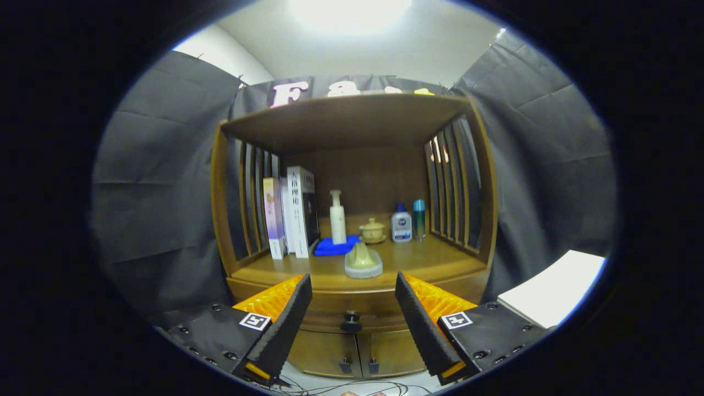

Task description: Pull open the drawer, take out the items inside it, and place them on the countertop above the cabinet.

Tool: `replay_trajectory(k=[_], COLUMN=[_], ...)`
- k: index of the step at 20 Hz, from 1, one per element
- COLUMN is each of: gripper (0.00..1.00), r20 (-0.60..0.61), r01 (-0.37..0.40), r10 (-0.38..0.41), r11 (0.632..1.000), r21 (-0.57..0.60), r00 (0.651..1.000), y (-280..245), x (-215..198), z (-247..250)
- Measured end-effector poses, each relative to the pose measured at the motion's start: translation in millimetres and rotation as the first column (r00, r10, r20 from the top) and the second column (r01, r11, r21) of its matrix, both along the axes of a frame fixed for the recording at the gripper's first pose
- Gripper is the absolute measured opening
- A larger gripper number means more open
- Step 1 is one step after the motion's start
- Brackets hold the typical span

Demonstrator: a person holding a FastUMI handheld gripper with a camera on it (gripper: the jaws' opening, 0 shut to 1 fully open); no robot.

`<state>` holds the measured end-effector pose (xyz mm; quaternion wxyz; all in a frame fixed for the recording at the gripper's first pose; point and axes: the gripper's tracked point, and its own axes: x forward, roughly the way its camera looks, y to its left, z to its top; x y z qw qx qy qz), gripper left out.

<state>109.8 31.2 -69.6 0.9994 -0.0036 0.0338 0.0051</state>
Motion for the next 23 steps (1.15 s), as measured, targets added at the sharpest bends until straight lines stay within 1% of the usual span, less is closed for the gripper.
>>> replay_trajectory(k=[2, 5, 10, 14, 23], gripper=[0.97, 0.97, 0.96, 0.96, 0.97], r20=[0.025, 0.079, 0.141, 0.134, 0.12], r01=[-0.007, 0.013, 0.027, 0.036, 0.035], r10=[0.007, -0.01, -0.016, -0.025, -0.025], r11=[1.0, 0.999, 0.997, 0.996, 0.996], r21=[0.006, -0.037, -0.079, -0.082, -0.082], r00=[1.0, 0.997, 0.99, 0.991, 0.992], y=[-2.7, -18.2, -28.3, -31.5, -28.4], x=[-24.9, -56.7, -88.1, -95.6, -91.8], z=[21.0, 46.5, 72.9, 72.2, 64.4])
